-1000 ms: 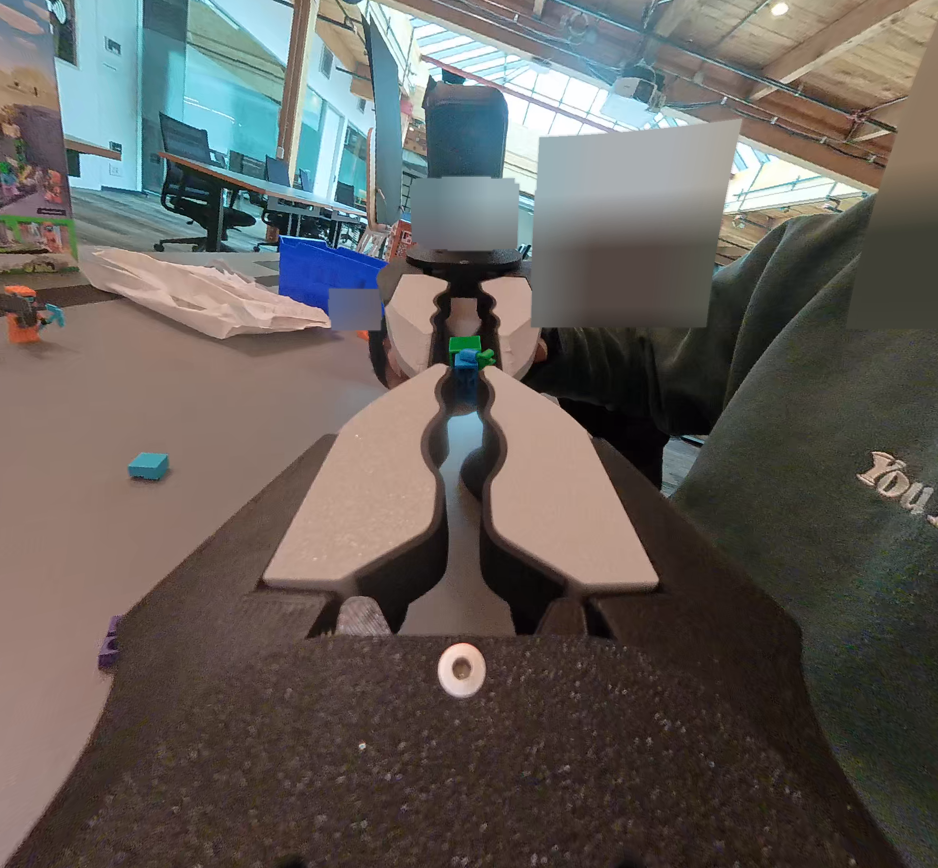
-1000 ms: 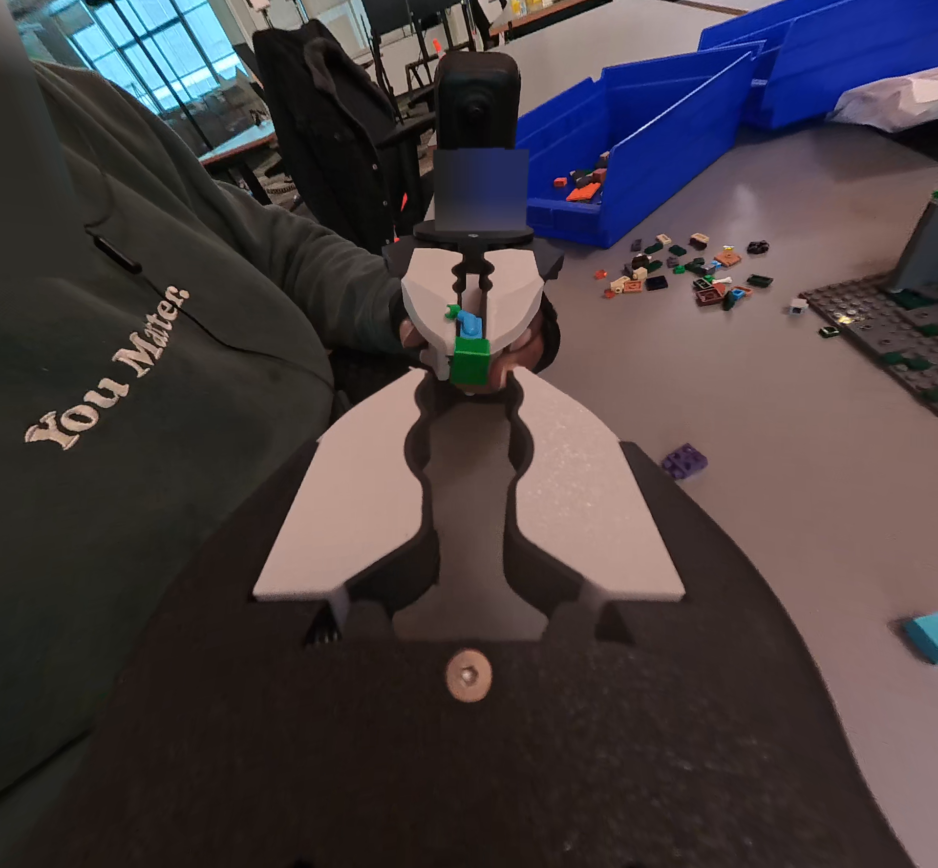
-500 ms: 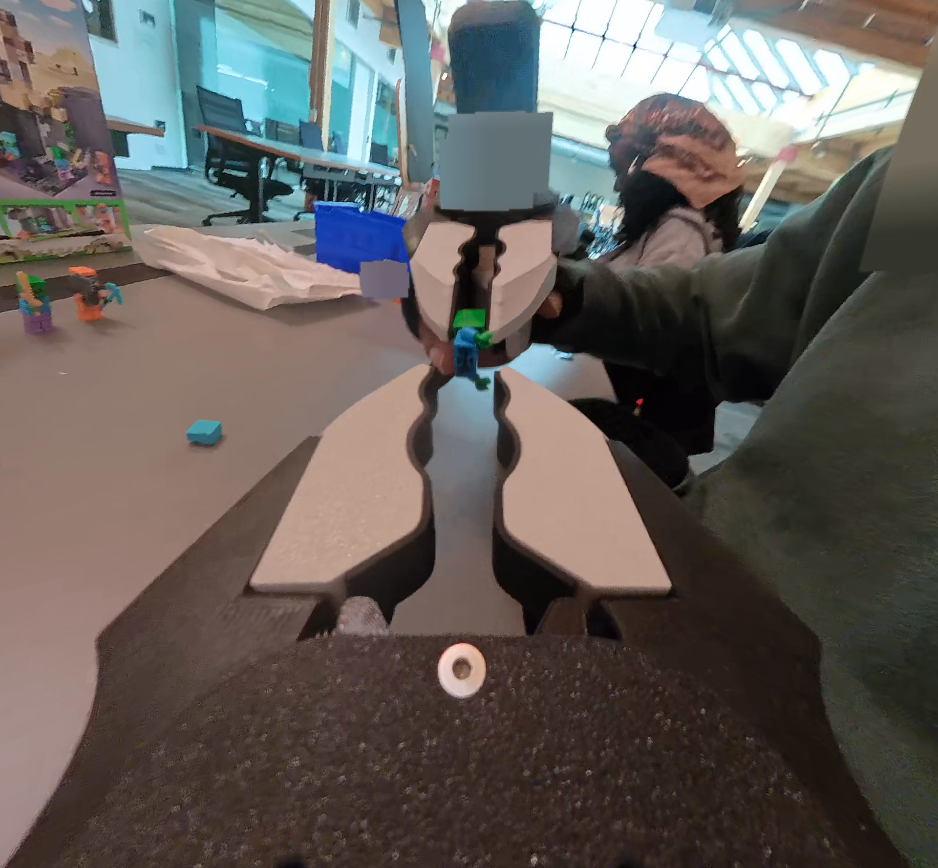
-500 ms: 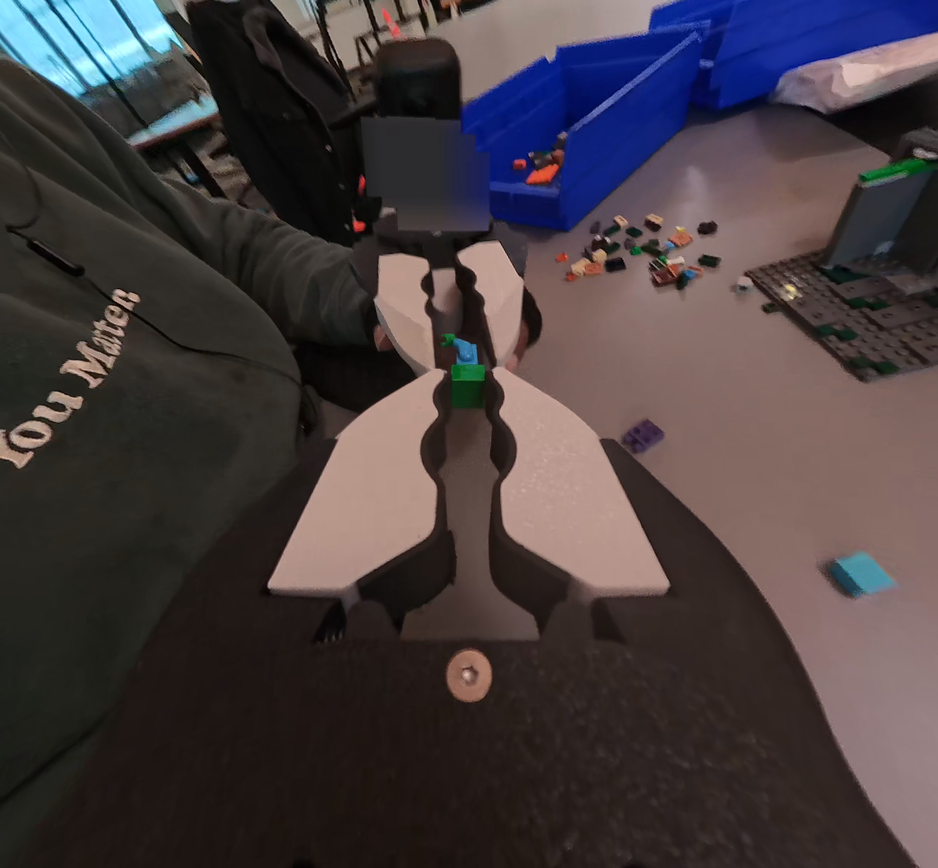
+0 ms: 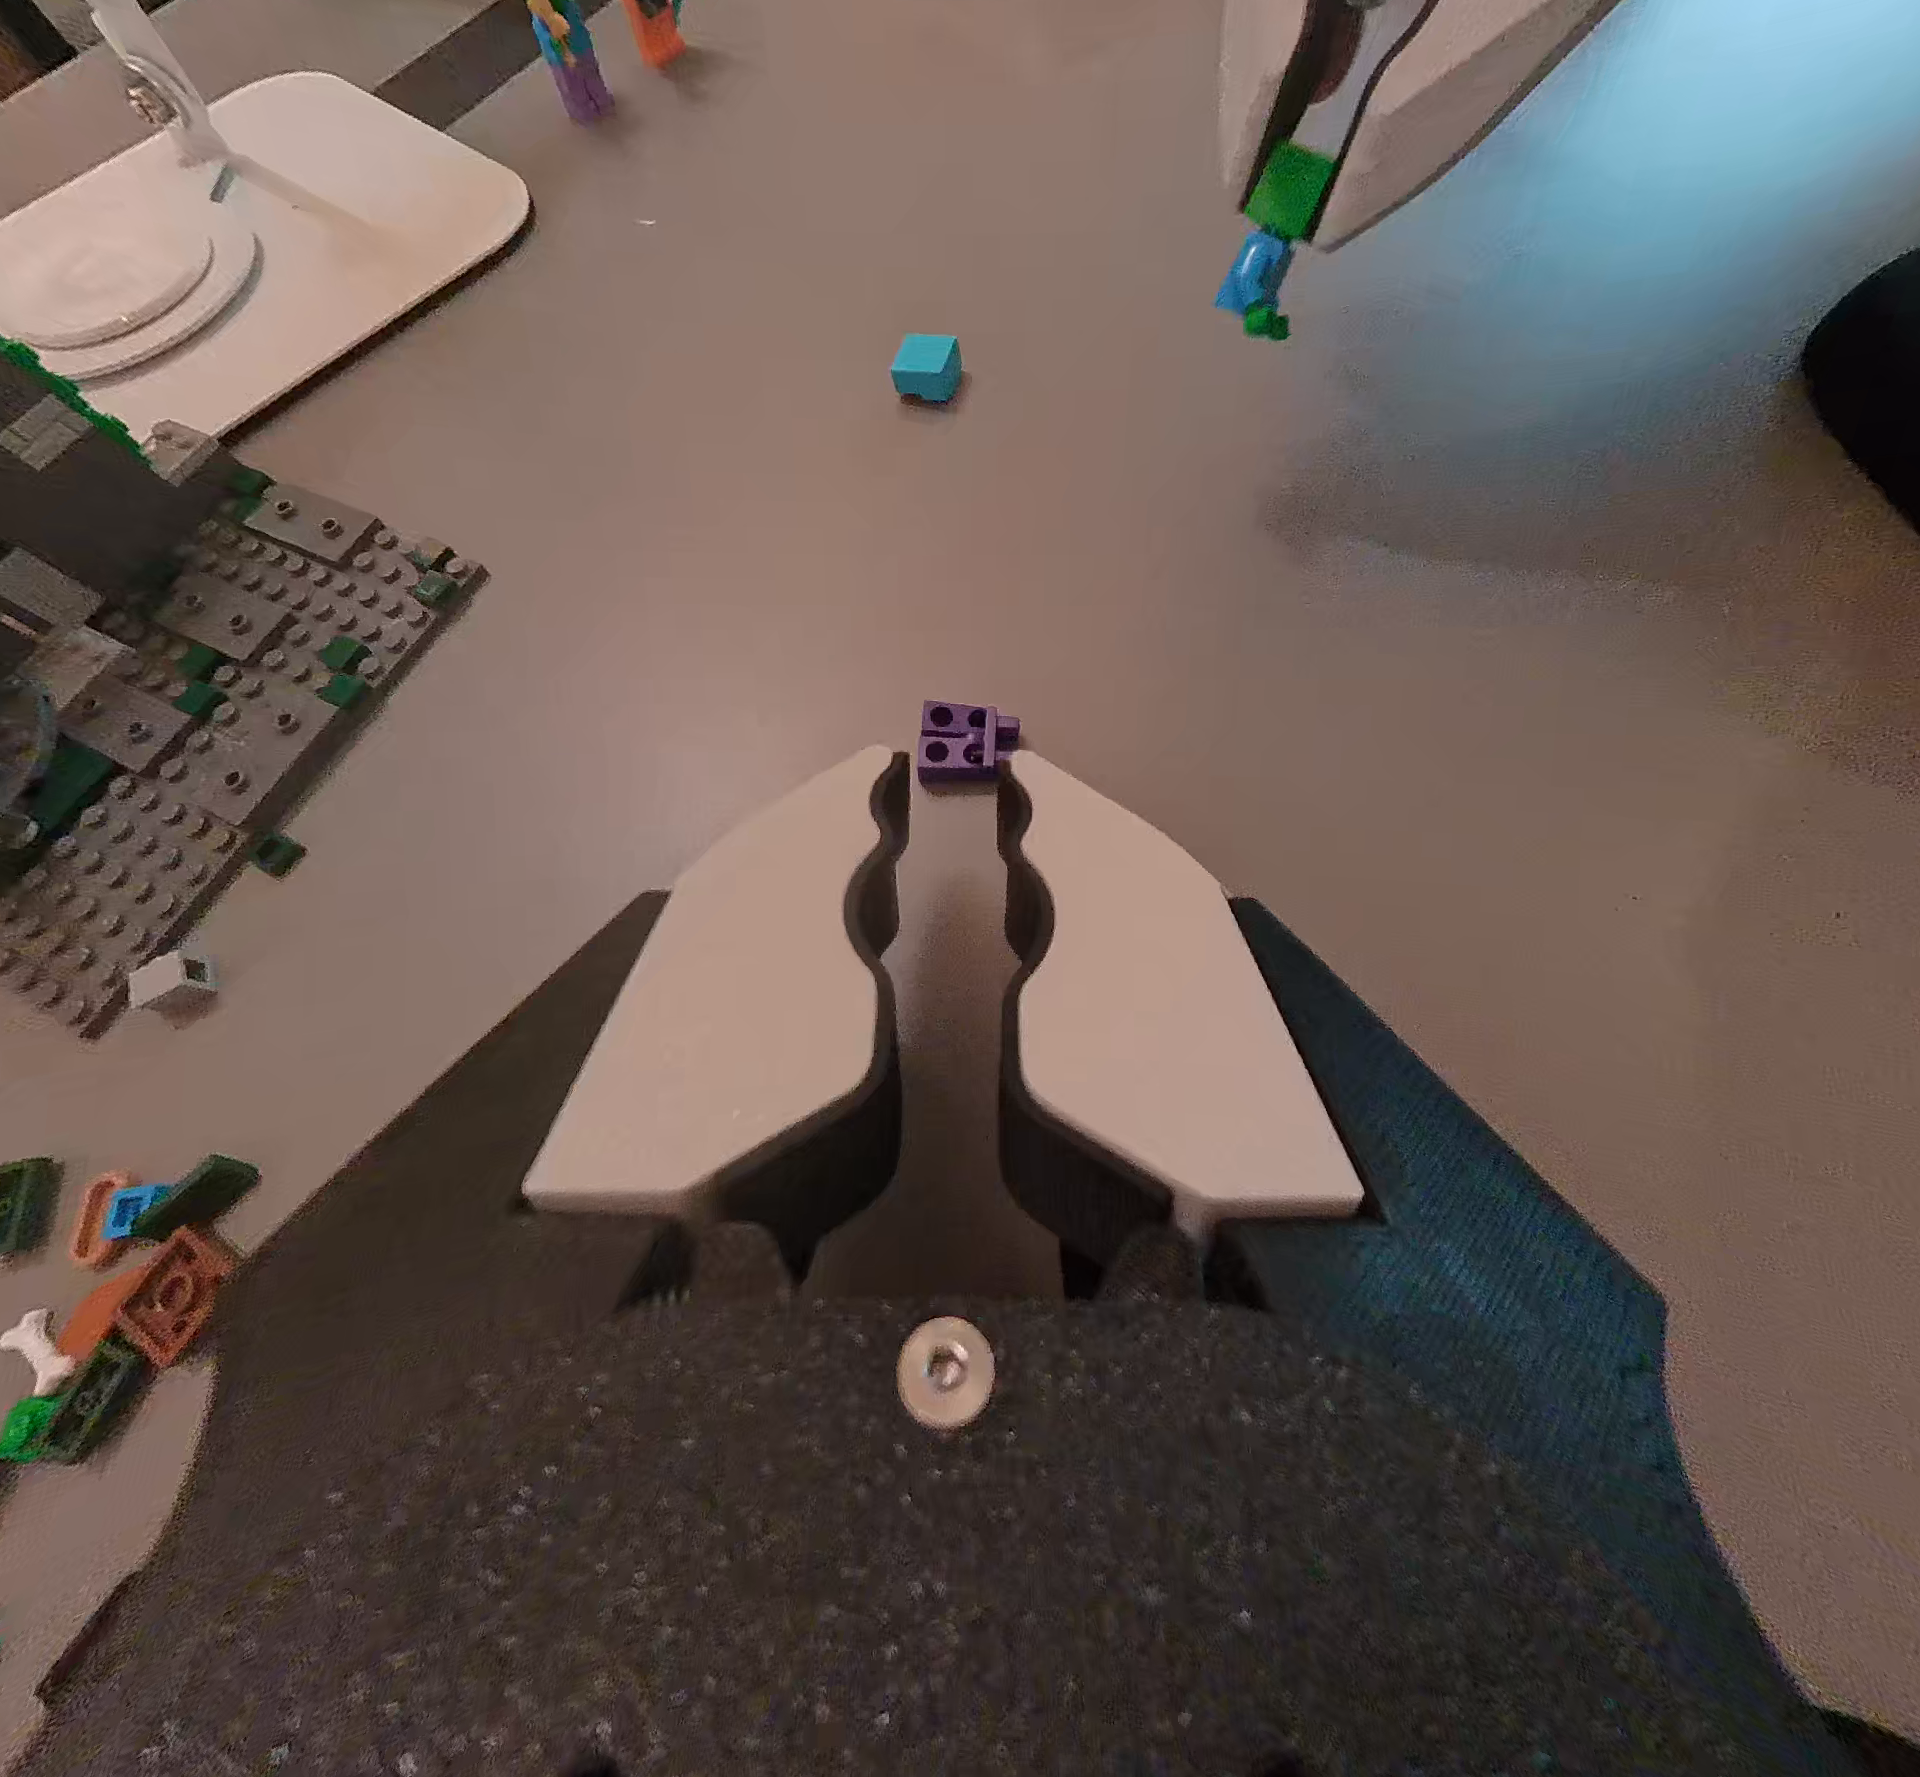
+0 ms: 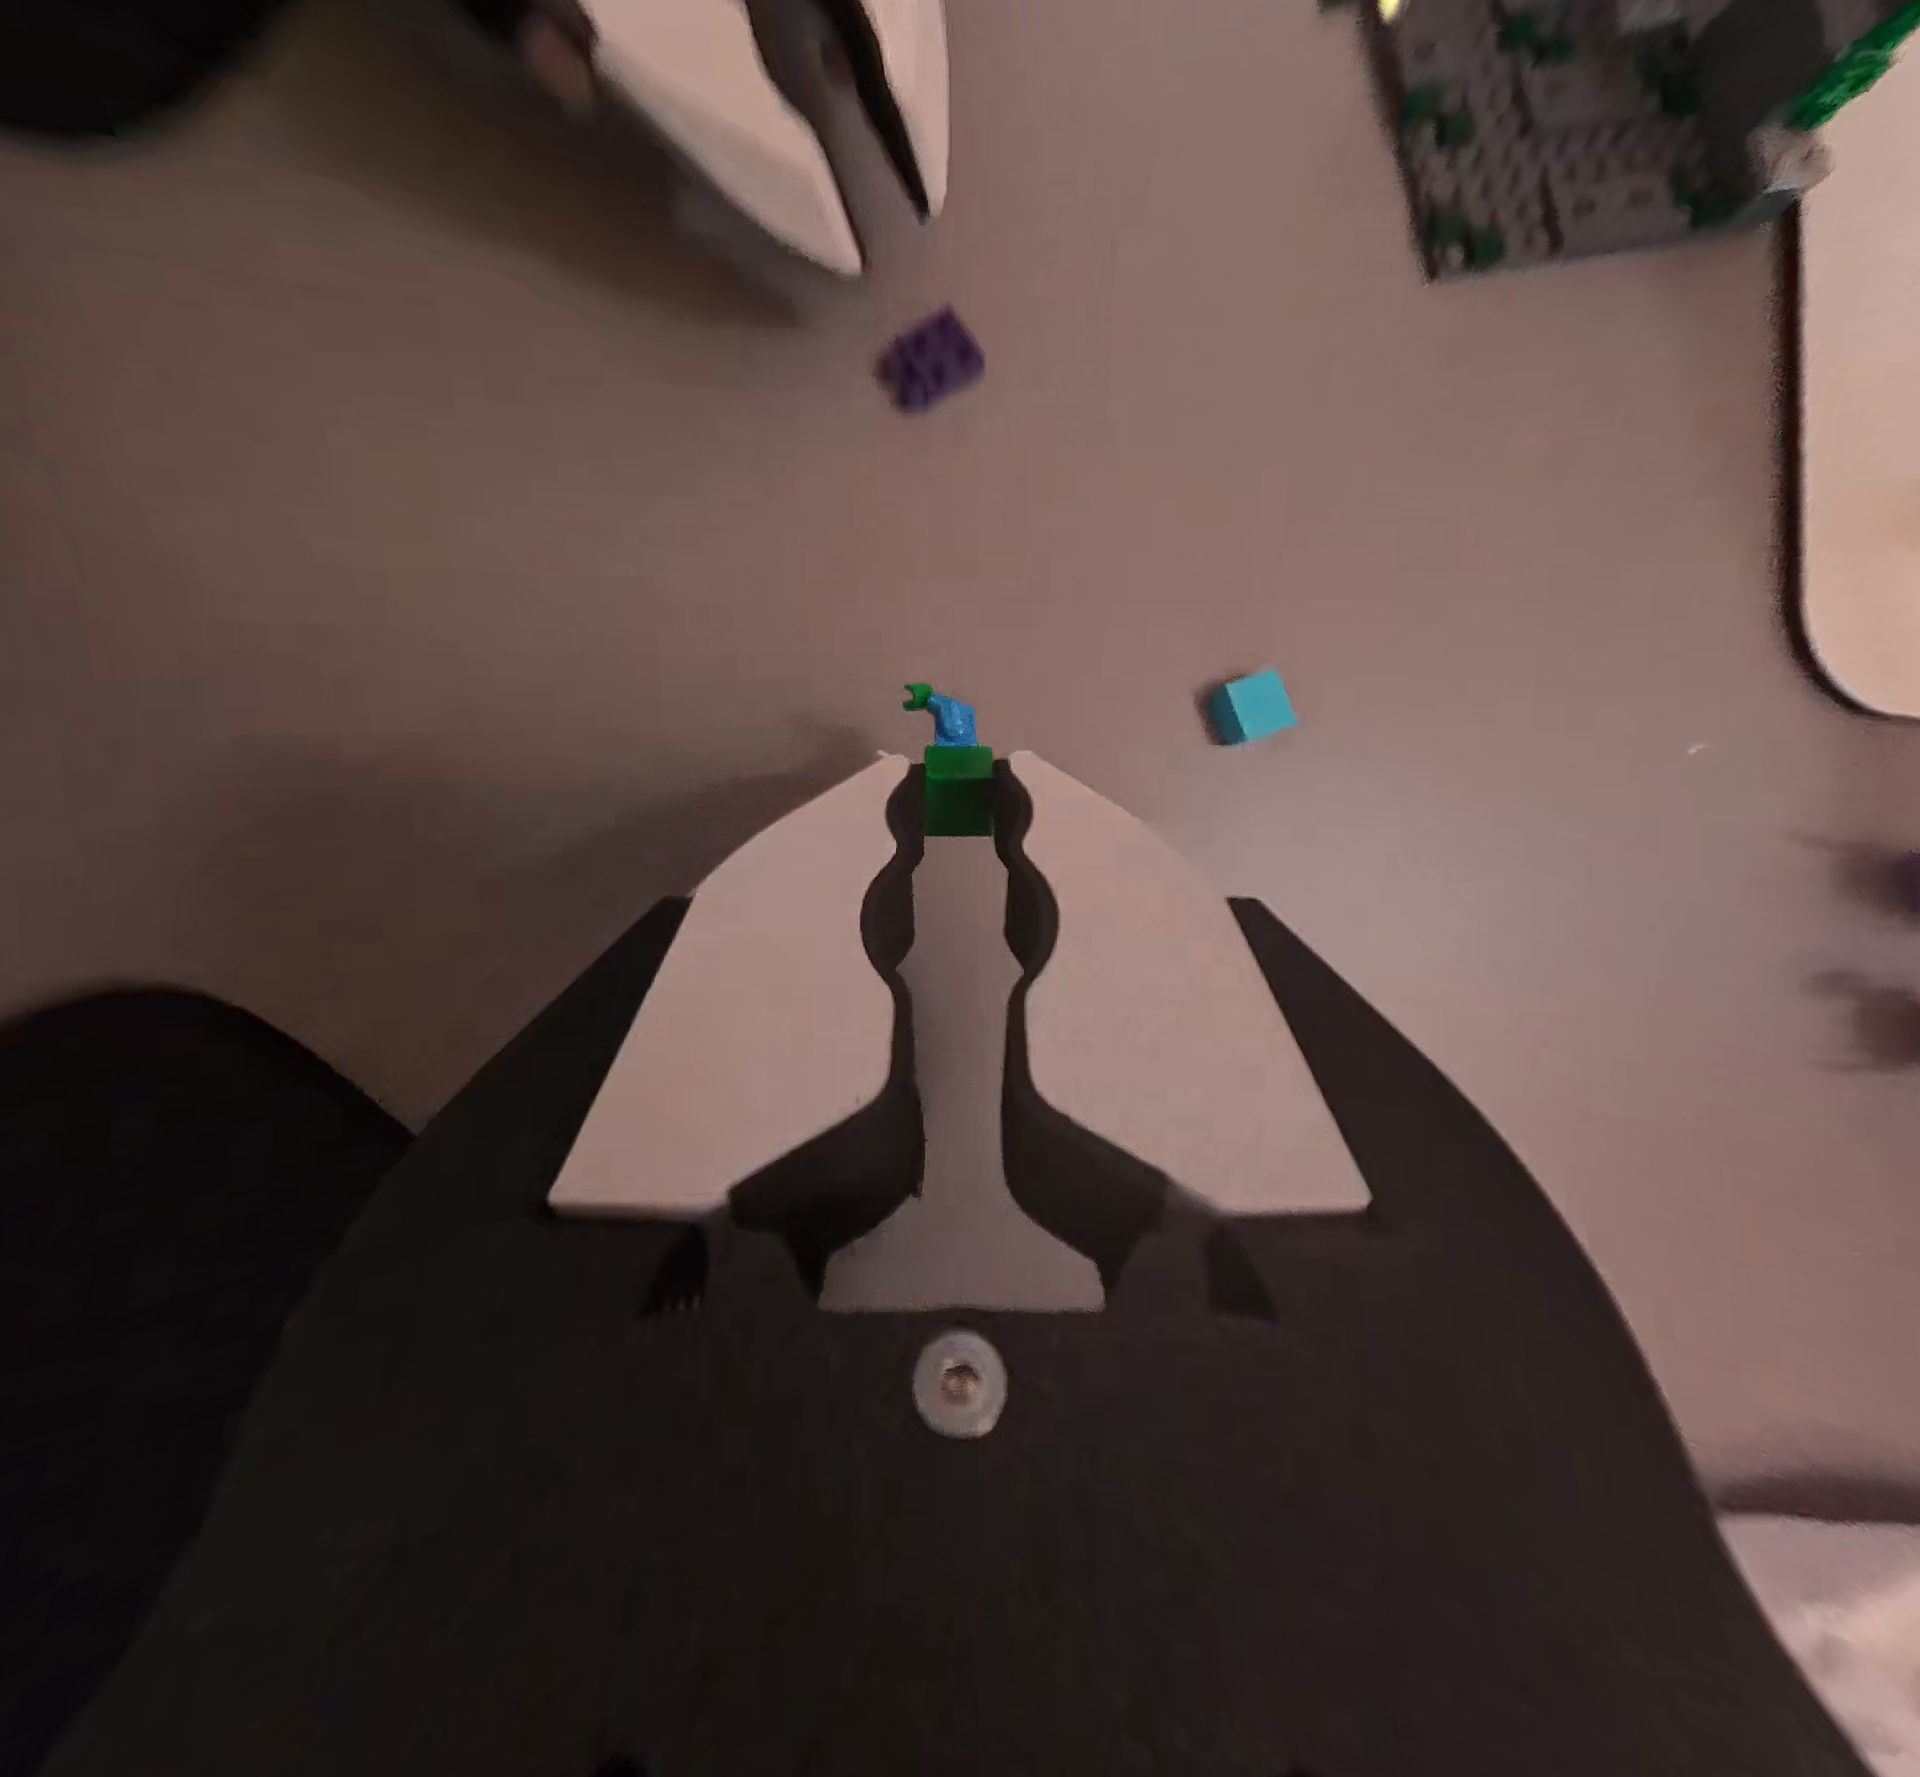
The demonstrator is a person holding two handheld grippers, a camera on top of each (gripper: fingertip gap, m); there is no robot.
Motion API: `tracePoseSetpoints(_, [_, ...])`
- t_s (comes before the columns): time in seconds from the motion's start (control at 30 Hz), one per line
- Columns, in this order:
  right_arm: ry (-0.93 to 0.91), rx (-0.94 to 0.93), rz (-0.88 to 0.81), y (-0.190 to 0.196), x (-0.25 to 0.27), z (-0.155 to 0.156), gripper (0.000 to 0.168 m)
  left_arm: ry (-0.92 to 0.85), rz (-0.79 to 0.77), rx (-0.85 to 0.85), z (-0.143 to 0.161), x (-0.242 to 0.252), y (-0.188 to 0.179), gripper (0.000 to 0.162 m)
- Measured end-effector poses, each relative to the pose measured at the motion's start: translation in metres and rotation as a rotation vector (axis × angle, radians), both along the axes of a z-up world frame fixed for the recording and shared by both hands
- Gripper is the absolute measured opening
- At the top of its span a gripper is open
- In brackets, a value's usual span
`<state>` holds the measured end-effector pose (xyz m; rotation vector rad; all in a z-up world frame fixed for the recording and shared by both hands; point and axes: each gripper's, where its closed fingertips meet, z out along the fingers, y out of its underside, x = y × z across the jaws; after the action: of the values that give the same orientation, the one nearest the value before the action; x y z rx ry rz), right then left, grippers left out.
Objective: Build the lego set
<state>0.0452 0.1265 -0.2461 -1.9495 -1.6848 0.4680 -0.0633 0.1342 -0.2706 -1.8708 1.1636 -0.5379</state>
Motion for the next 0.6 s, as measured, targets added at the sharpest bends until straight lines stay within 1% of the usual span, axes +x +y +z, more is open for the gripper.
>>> tracePoseSetpoints(0.13, [-0.282,0.039,0.135,0.012,0.009,-0.021,0.012,0.015,0.003,0.02,-0.001,0.003,0.0,0.013])
tracePoseSetpoints(0.27, [-0.415,-0.029,0.193,0.019,0.006,-0.031,0.012,0.018,0.017,0.038,0.001,0.001,-0.001,0.012])
tracePoseSetpoints(0.4, [-0.445,-0.102,0.207,0.023,0.0,-0.036,0.012,0.007,0.029,0.042,0.002,-0.003,-0.002,0.011])
tracePoseSetpoints(0.6, [-0.44,-0.134,0.208,0.026,-0.002,-0.036,0.015,-0.009,0.027,0.043,0.005,-0.004,-0.003,0.011])
